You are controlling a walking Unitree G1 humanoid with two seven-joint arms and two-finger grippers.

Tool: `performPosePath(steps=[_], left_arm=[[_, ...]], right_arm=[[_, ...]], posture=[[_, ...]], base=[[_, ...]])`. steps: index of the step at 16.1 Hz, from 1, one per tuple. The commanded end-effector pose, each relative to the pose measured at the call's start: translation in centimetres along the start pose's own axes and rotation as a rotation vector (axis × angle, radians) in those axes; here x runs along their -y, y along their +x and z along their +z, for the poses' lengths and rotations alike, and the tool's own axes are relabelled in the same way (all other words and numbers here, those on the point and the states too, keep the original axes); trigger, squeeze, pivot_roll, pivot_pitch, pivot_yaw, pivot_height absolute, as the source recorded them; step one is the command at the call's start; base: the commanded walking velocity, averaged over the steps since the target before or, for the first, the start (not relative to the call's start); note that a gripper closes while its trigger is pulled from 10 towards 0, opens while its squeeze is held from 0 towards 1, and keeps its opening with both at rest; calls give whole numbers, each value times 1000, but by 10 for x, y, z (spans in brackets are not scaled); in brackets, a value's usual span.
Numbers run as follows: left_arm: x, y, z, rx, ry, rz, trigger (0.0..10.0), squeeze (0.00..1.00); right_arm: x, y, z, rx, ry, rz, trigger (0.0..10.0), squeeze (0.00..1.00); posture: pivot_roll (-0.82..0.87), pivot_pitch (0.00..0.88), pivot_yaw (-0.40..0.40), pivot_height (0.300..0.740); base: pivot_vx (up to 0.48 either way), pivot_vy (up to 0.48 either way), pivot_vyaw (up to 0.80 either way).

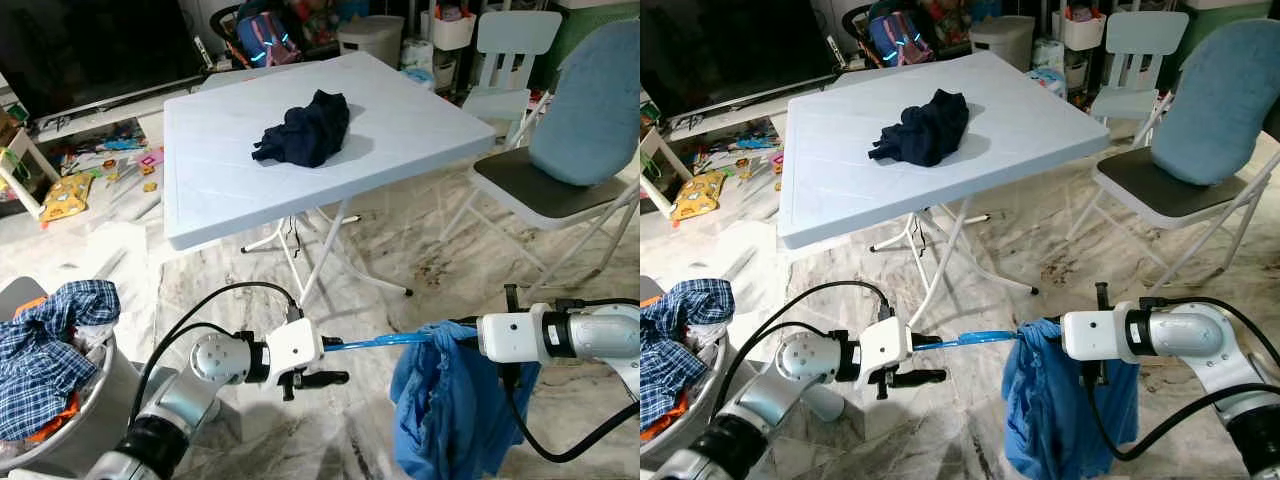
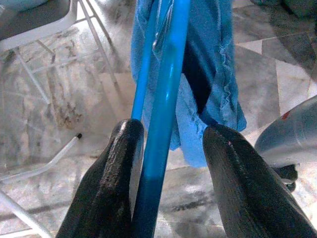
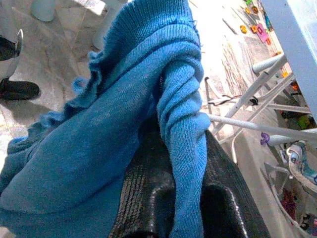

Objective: Hang hanger

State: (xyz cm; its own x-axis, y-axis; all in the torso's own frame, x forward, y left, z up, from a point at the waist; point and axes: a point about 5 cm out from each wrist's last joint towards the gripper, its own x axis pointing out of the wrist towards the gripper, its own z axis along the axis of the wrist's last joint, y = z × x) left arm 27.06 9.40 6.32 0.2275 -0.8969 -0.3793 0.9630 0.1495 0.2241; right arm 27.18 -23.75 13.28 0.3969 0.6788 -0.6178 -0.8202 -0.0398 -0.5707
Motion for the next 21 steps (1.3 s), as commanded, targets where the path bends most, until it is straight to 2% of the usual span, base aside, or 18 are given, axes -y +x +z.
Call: performPosePath(steps=[1, 2, 6, 13, 19, 20, 21], left_arm=[[-3, -4, -5, -27, -6, 8, 588, 0], [-5, -4, -4, -26, -3, 17, 0, 0], [-11, 0, 2, 6, 8, 32, 0, 0], [-10, 6, 8, 71, -24, 37, 0, 0], [-11, 7, 7, 100, -67, 97, 0, 0], [-11, 8, 5, 104, -79, 126, 0, 0], [-11, 8, 4, 102, -81, 141, 0, 0]], right_arm=[[15, -4, 12, 53, -50, -69, 10000, 0], [15, -3, 13, 55, -48, -71, 10000, 0], [14, -2, 12, 52, -52, -67, 10000, 0], [16, 5, 12, 52, -57, -78, 10000, 0], [26, 8, 6, 6, 9, -128, 10000, 0], [29, 10, 7, 20, 28, -142, 10000, 961], [31, 11, 8, 25, 31, -148, 10000, 1000]], posture=[[-253, 0, 141, 740], [-254, 0, 142, 740], [-253, 0, 140, 740], [-250, 0, 139, 740], [-248, 0, 135, 740], [-247, 0, 134, 740], [-247, 0, 134, 740]], base=[[0, 0, 0], [0, 0, 0], [0, 0, 0], [0, 0, 0], [0, 0, 0], [0, 0, 0], [0, 0, 0]])
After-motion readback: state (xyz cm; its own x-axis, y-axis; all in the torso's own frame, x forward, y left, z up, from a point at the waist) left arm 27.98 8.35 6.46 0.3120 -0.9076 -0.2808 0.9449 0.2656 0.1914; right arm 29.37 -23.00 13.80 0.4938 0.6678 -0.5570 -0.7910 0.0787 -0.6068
